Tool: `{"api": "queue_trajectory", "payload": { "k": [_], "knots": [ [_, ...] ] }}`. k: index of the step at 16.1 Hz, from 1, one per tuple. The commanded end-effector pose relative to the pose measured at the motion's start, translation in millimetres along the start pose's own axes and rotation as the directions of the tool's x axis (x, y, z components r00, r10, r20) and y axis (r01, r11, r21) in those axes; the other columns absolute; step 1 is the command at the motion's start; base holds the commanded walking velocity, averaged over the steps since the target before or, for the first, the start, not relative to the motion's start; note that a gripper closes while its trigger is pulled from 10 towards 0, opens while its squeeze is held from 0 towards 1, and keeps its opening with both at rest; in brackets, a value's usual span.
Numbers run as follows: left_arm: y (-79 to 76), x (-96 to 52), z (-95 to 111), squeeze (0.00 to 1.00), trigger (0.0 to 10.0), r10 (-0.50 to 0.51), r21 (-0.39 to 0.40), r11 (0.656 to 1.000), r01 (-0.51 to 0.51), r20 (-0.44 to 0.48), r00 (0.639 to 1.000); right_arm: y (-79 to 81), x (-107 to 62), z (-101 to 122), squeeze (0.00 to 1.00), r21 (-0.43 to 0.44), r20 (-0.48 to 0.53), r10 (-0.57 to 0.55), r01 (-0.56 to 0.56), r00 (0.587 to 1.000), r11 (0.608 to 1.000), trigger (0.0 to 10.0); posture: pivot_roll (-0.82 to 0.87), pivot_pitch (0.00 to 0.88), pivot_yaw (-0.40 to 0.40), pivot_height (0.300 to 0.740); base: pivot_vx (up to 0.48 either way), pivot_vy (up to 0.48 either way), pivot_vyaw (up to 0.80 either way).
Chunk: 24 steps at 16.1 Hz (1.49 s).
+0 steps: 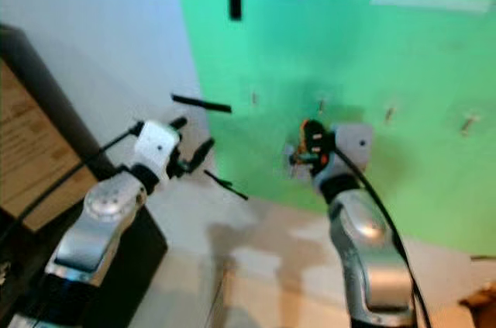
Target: Hang keys on a hook
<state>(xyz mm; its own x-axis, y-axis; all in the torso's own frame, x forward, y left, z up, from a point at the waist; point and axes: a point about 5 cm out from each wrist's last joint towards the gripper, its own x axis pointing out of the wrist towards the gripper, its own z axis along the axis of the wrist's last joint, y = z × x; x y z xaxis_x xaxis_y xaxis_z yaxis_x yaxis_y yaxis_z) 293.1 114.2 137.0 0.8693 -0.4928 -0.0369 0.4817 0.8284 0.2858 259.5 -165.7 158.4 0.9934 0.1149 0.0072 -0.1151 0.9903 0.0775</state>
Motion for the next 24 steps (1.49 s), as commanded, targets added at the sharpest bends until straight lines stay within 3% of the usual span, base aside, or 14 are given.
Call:
{"api": "queue_trajectory", "payload": {
  "k": [1, 9, 14, 16, 18, 24],
  "knots": [
    [7.1, -5.1, -6, 0.00, 10.0, 0.020, 0.010, 1.000, -0.020, -0.030, 0.999, 1.3, 4.0, 13, 0.00, -0.001, 0.063, -0.002, 0.002, 0.998, 1.000, 10.0, -0.13, 0.000, 0.046, 0.740, 0.000, 0.000, 0.00],
    [5.6, -8.3, -10, 0.00, 10.0, -0.014, 0.013, 1.000, 0.014, -0.042, 0.999, 2.3, 7.2, 18, 0.00, -0.015, 0.076, 0.050, -0.049, 0.996, 0.999, 10.0, -0.13, 0.000, 0.033, 0.740, 0.000, 0.000, 0.00],
    [1.3, -12.3, -5, 0.00, 10.0, -0.141, -0.008, 0.990, 0.141, -0.012, 0.990, 12.1, 10.4, 26, 0.00, -0.058, 0.086, 0.120, -0.116, 0.989, 0.992, 10.0, -0.12, 0.000, 0.030, 0.740, 0.000, 0.000, 0.00],
    [-6.0, -20.9, 1, 0.00, 10.0, -0.281, -0.079, 0.956, 0.282, 0.026, 0.959, 20.5, 9.9, 34, 0.00, -0.108, 0.094, 0.176, -0.166, 0.980, 0.980, 10.0, -0.13, 0.000, 0.035, 0.740, 0.000, 0.000, 0.00],
    [-10.4, -25.2, 1, 0.00, 10.0, -0.349, -0.105, 0.931, 0.350, 0.030, 0.937, 26.0, 8.4, 38, 0.00, -0.138, 0.094, 0.209, -0.196, 0.973, 0.971, 10.0, -0.13, 0.000, 0.036, 0.740, 0.000, 0.000, 0.00],
    [-11.6, -30.4, 0, 0.00, 10.0, -0.385, -0.134, 0.913, 0.384, 0.020, 0.923, 28.5, 7.6, 47, 0.00, -0.172, 0.105, 0.214, -0.194, 0.971, 0.966, 10.0, -0.13, 0.000, 0.032, 0.740, 0.000, 0.000, 0.00]
  ]
}}
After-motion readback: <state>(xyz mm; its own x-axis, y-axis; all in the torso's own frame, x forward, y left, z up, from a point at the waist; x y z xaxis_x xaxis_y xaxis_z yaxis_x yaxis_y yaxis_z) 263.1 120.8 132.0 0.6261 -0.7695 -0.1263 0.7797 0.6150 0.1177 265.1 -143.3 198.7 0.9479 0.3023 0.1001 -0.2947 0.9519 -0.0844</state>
